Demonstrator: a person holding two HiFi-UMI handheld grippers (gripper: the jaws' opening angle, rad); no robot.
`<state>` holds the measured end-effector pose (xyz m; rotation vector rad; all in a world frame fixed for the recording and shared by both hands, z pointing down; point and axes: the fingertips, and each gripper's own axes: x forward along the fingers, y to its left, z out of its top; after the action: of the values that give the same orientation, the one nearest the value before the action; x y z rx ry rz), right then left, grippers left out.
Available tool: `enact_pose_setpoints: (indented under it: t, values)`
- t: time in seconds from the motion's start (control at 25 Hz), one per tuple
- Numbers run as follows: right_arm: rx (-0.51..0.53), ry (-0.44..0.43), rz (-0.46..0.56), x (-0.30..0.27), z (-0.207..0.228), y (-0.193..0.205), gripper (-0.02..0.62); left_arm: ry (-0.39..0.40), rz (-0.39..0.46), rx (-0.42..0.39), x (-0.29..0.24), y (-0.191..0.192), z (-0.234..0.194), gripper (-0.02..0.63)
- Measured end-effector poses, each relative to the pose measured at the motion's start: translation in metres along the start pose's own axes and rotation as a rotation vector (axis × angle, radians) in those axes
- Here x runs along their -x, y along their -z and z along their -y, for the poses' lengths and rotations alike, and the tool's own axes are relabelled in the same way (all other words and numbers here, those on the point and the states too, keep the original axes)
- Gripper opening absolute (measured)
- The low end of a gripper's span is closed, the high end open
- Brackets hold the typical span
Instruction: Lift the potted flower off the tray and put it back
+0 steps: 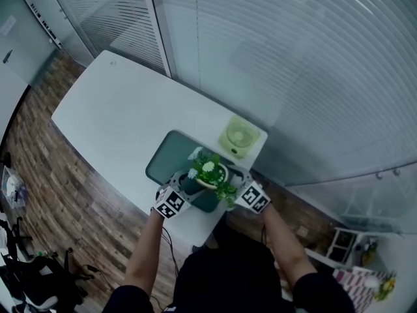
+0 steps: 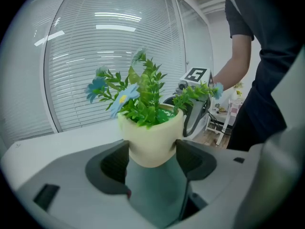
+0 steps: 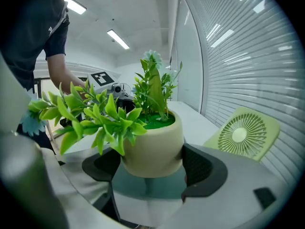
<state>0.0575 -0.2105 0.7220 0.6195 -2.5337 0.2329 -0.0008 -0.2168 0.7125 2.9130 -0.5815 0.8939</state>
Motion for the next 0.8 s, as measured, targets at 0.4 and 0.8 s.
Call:
enact_pose_setpoints:
  t: [0.4, 0.8]
  values:
    - [0.014, 0.028, 0.057, 0.027, -0.020, -0.019, 0.373, 0.003, 0.038, -0.022, 0.023, -0.025, 0.018, 0.295]
    - [0.043, 0.027, 0.111, 0.059, -0.051, -0.057, 0.371, -0.019, 0.128, -0.022, 0.067, -0.058, 0.038, 0.295]
